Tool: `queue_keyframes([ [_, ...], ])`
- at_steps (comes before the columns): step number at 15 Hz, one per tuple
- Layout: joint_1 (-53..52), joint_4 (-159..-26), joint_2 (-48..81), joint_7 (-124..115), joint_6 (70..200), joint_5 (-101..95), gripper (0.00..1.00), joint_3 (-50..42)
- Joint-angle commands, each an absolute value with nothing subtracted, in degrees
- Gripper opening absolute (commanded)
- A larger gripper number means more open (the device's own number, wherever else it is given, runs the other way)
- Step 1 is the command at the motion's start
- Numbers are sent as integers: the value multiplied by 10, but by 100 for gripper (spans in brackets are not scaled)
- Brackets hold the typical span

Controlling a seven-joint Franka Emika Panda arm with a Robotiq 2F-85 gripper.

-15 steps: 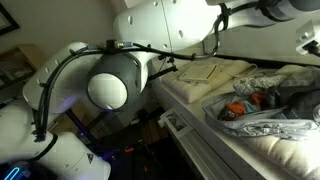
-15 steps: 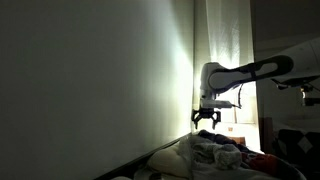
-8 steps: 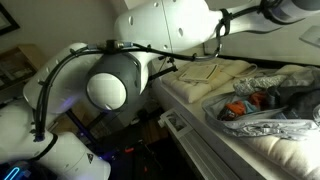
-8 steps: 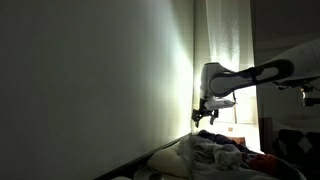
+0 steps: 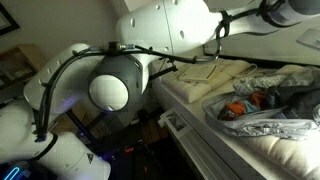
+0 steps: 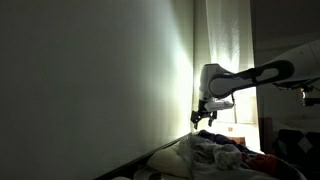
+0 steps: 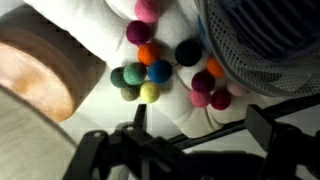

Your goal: Close the bag

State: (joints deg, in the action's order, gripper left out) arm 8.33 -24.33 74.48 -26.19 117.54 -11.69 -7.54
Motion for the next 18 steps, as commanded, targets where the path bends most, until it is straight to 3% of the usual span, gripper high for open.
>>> queue_keyframes([
  [1, 81, -241, 756, -197, 1216, -105, 100, -45],
  [8, 79, -247, 768, -116, 1245, -102, 100, 18],
  [18, 83, -235, 771, -107, 1246, -110, 100, 21],
])
